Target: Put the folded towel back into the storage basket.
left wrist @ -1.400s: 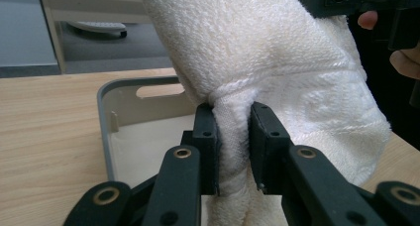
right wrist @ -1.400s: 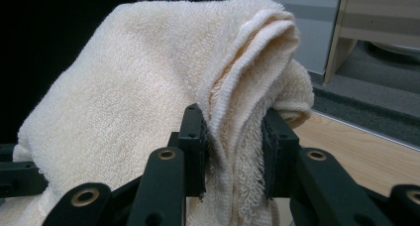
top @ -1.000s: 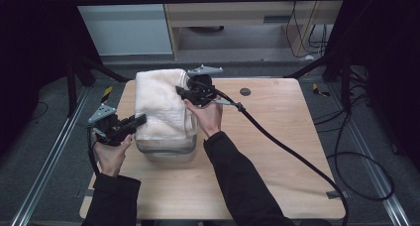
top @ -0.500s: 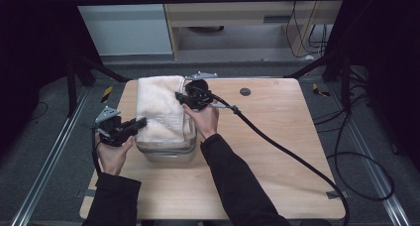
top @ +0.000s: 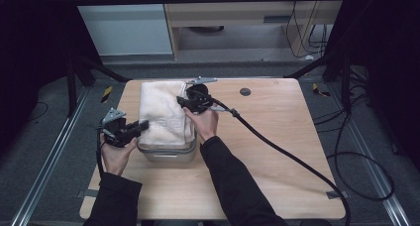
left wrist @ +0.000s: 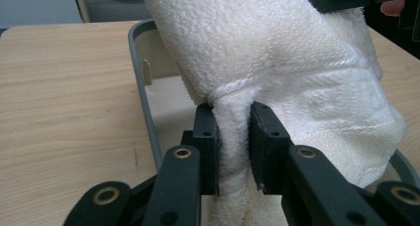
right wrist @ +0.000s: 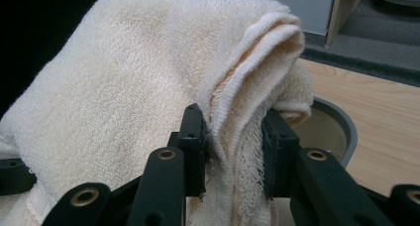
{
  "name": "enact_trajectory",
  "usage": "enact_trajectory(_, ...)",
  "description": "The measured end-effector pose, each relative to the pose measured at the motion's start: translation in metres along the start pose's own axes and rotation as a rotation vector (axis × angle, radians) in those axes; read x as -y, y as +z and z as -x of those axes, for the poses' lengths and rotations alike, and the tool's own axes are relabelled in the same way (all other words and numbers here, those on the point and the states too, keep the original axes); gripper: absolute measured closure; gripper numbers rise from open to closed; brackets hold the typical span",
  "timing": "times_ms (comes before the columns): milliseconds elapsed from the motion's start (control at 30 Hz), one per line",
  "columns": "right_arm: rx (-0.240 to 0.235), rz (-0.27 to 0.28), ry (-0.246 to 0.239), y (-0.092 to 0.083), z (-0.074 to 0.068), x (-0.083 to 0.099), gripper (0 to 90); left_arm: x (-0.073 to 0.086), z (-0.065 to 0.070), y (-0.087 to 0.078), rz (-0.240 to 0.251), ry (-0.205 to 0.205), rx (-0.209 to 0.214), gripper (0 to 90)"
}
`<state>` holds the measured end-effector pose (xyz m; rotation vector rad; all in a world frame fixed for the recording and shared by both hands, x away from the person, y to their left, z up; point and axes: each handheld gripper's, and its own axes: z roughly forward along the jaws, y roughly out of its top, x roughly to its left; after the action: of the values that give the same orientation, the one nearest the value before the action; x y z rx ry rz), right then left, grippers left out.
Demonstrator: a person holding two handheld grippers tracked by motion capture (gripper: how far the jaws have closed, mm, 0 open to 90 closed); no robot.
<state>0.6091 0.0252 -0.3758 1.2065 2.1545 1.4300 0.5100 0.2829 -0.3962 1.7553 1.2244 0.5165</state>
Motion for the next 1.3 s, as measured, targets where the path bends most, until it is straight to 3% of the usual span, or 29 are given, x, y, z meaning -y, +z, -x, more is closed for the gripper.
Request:
enact_trajectory(733,0.022,-0.05,0.034,0.021,0.013,0.028,67.2,0.013,-0.001,0.025,-0.091,0.025,-0.035,74.5)
enact_trajectory(1300,0.064,-0.089,-0.048,0.029,0.011,0.04,64.0,0.02,-0.002,0.037,-0.144,0.027,-0.06,71.1)
